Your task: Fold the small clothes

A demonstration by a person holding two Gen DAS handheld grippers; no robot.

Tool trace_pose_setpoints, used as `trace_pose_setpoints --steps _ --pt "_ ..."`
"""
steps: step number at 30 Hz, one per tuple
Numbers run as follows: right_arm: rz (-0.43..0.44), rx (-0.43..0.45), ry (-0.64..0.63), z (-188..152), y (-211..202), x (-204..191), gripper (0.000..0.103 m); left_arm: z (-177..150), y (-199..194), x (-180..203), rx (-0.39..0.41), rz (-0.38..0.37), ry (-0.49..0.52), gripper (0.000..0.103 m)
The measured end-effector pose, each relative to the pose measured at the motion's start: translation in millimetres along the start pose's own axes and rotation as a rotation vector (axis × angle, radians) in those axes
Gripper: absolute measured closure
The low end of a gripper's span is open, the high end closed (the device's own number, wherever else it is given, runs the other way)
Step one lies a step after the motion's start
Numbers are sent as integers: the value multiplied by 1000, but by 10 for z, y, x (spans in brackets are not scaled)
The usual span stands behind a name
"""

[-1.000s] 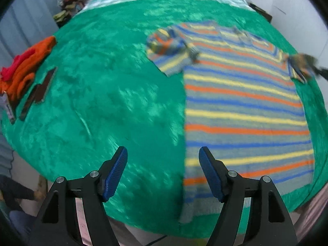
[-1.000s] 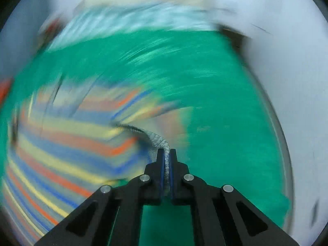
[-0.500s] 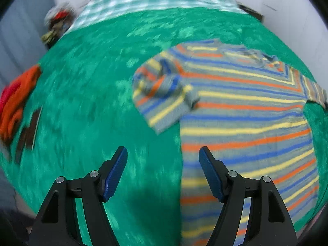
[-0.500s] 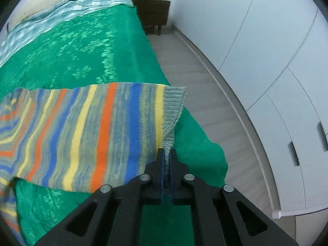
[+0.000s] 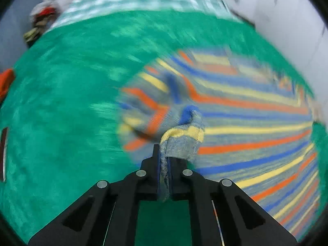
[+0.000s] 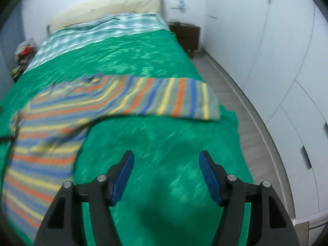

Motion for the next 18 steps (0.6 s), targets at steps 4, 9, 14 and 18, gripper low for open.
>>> trace_pose_setpoints --steps 4,9,14,18 --pt "18 13 -18 -308 -163 -243 38 -50 -175 -926 -22 105 -97 99" --pt "54 -31 33 -585 -169 -329 38 -157 27 -1458 -89 161 -173 100" --pt "50 -68 37 -685 -166 -370 38 -419 -17 -968 -49 298 289 91" --pt "44 -103 -5 -684 -227 -368 38 -885 -68 -1077 -125 338 358 31"
Point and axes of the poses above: each gripper's, at about its wrist camera, not at the fingertips, and y roughly the way its jaws point, x to its right, z to its top, the point moved 8 cm from there along y, roughly the way its jaws point, and after that the axes turned 6 degrees about z, right-handed, at the moved point
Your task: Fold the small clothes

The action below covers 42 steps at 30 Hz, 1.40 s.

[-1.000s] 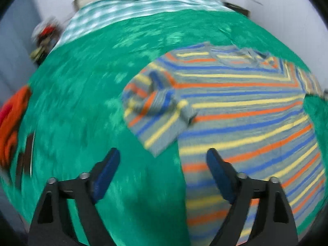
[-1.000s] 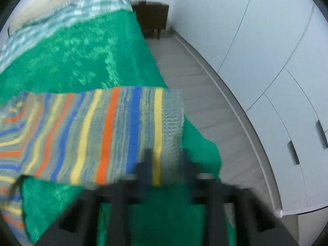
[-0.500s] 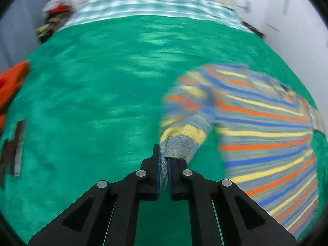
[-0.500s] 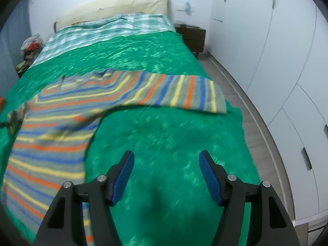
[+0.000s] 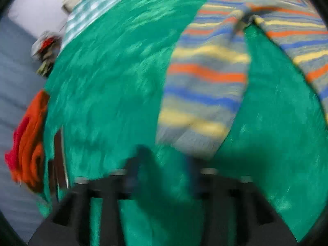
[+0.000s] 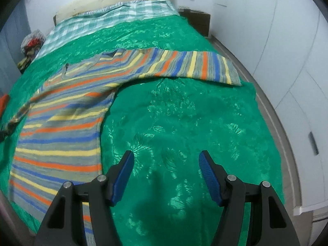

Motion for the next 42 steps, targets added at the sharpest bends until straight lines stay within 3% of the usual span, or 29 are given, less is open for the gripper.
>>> trace_pose_setpoints --steps 1,3,5,7,9,11,12,13,14,15,17,19,21,23,24,25,26,27,29,31,32,34,36,37,38,39,40,41,42 --pt "-4 -3 -21 22 -20 -11 38 -41 -30 -111 4 -29 -79 16" --pt "-12 -3 -56 129 -57 -37 38 -70 -56 -418 11 -173 -342 14" --pt "1 3 -76 282 -84 -112 38 -22 72 -562 -9 -306 -543 15" --pt "61 -7 -121 526 -62 -356 38 123 234 -498 -40 -398 -628 23" --pt "177 -18 -188 892 -1 -818 38 275 363 -290 -79 -452 -625 25" --pt "348 -66 -213 1311 117 -1459 38 425 426 -182 -59 -390 -610 30" --pt "420 -100 -207 1448 192 -1728 37 487 413 -153 -39 -359 -607 47" --pt "519 -150 -182 1631 320 -2093 37 555 410 -134 -24 -371 -622 78" --pt "606 -207 -147 1789 497 -2435 37 599 424 -117 -21 -416 -644 94" --pt "645 -252 -116 1891 671 -2667 37 638 436 -96 -27 -454 -662 98" --pt "653 -292 -37 2235 1209 -3120 37 682 431 -94 -13 -438 -658 98" --pt "606 -329 -77 2463 1754 -3432 39 697 447 -71 -1 -439 -647 98" --pt "514 -342 -53 2643 2248 -3490 39 684 487 -62 9 -459 -650 98" --pt "522 -409 9 2677 2650 -3563 42 564 462 -121 23 -474 -643 98" --pt "531 -421 28 2682 2754 -3585 49 558 446 -122 29 -471 -634 99" --pt "546 -437 28 2672 2849 -3630 62 537 422 -138 38 -455 -624 99" --pt "547 -459 -5 2658 2917 -3679 101 568 380 -212 68 -403 -610 100" --pt "507 -436 -45 2695 2938 -3693 100 564 351 -328 102 -368 -608 100" --pt "511 -279 -128 2936 2779 -3792 100 677 251 -545 180 -300 -620 100" --pt "514 -172 -176 3097 2647 -3853 100 780 322 -655 196 -230 -598 100" --pt "505 -159 -188 3101 2657 -3866 100 781 404 -653 181 -200 -571 100" --pt "463 -151 -240 3020 2767 -3905 100 750 596 -530 120 -189 -512 98" --pt "446 -169 -247 2895 2892 -3918 97 677 688 -457 87 -148 -451 85" --pt "448 -193 -219 2820 2955 -3889 95 650 649 -493 89 -123 -444 59" --pt "451 -192 -201 2809 2959 -3844 92 588 604 -583 68 -78 -454 41" --pt "466 -177 -184 2818 2908 -3811 79 538 550 -701 57 -29 -481 22" --pt "482 -161 -171 2841 2832 -3761 68 484 450 -835 72 -3 -517 21" --pt "493 -136 -160 2862 2698 -3670 45 442 368 -913 78 -3 -540 22" --pt "502 -103 -145 2877 2509 -3540 38 390 274 -973 80 -6 -565 23"
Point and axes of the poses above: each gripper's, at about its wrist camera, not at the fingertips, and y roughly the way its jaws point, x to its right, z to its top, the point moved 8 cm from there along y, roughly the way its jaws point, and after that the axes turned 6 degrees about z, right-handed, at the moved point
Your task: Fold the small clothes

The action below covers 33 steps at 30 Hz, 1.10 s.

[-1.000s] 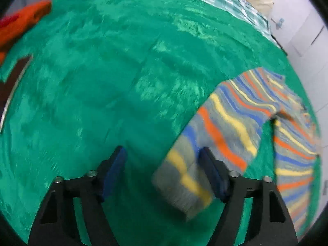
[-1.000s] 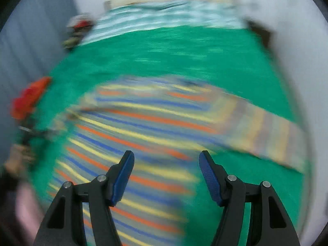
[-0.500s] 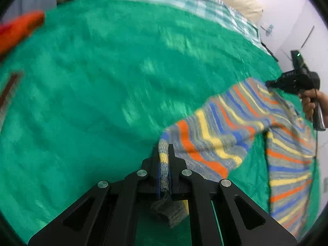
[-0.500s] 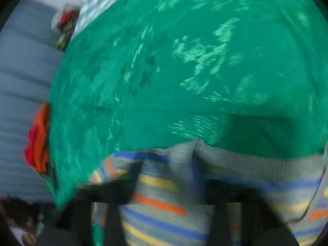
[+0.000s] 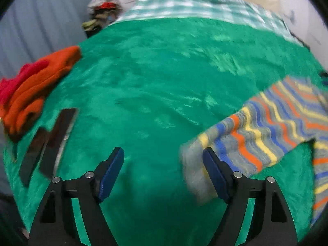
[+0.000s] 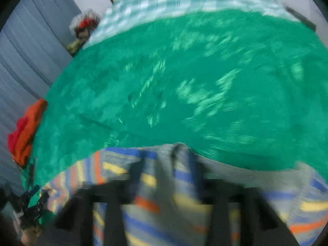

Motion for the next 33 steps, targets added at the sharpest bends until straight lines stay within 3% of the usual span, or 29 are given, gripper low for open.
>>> trace_pose_setpoints --steps 3,6,8,11,12,13,15,16,18,21,23,25,27,28,29,30,32,33 --pt "-12 62 4 -216 -794 261 38 -68 -409 18 34 -67 -37 24" --pt "-168 -30 -52 -818 -1400 654 38 -325 -944 565 52 -241 31 26" --pt "-209 -126 -62 -1390 -1686 770 38 -580 -1260 1011 47 -362 110 29" --pt "-152 -239 -113 -2542 -2140 511 41 -1178 -1706 1723 24 -498 276 39" --pt "-145 -250 -115 -2788 -2211 427 42 -1456 -1799 1953 -12 -537 345 49" --pt "-131 -258 -105 -3101 -2300 341 43 -1738 -1831 2120 -68 -550 406 70" --pt "-126 -274 -72 -3589 -2387 289 48 -2196 -1761 2226 -196 -546 473 98" --pt "-136 -300 -55 -3837 -2401 328 50 -2380 -1730 2198 -224 -517 493 99" --pt "-203 -361 -7 -4374 -2440 452 62 -2545 -1806 2124 -200 -465 534 101" --pt "-241 -356 33 -4741 -2623 513 67 -2569 -1898 2049 -209 -416 535 101" --pt "-274 -346 41 -4743 -2773 477 69 -2476 -1978 2010 -181 -382 514 99" --pt "-284 -276 27 -4618 -2931 364 69 -2311 -2141 2002 -132 -387 456 86" --pt "-262 -228 15 -4516 -3049 253 67 -2162 -2267 2006 -89 -382 414 34" --pt "-272 -203 8 -4443 -3090 230 66 -2076 -2328 2006 -57 -368 391 19" --pt "-299 -183 -5 -4367 -3120 224 61 -1985 -2378 2003 -28 -361 368 16" --pt "-327 -174 -12 -4338 -3157 232 48 -1925 -2425 2015 -13 -362 355 14" --pt "-410 -131 -14 -4185 -3205 261 36 -1825 -2483 1964 2 -355 331 13" --pt "-431 -98 -10 -4089 -3213 222 35 -1776 -2505 1979 11 -346 320 12"
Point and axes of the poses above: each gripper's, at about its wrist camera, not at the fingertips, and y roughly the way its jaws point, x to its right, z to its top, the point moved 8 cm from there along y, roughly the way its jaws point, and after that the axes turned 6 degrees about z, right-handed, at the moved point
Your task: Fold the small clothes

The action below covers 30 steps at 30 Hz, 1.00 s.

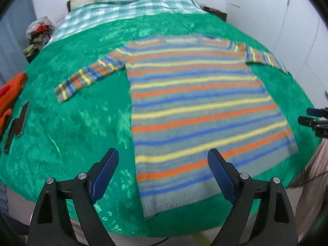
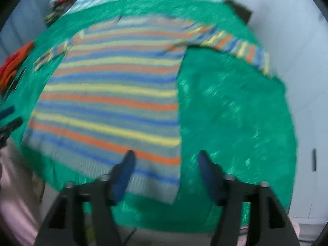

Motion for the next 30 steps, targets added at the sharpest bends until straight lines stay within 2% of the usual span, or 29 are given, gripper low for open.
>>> trace_pose_setpoints --steps 1,2,3,5,11,22,24,25,28,30 --pt "-22 27 3 61 -43 -24 35 57 -29 11 17 12 -9 9" --pt "-59 51 3 112 -82 -75 30 87 -25 -14 26 19 -14 9" --pt "-88 70 6 133 -147 -63 19 119 -50 -15 38 34 -22 8" --pt "-141 109 18 235 -213 -107 12 136 -54 -45 47 48 -35 8" --pt "-207 146 21 324 -397 4 12 108 -117 -51 46 65 -51 8" --pt "-240 167 17 355 -468 104 12 69 -102 -92 31 118 -68 7" --pt "-221 178 27 360 -450 152 12 48 -73 -124 26 131 -71 7" --pt "-182 196 37 380 -429 184 12 37 -58 -138 22 136 -74 7" --pt "-2 255 107 490 -292 467 12 -8 -6 -209 1 148 -83 7" --pt "142 352 234 651 -247 979 13 -39 13 -286 -5 158 -98 7"
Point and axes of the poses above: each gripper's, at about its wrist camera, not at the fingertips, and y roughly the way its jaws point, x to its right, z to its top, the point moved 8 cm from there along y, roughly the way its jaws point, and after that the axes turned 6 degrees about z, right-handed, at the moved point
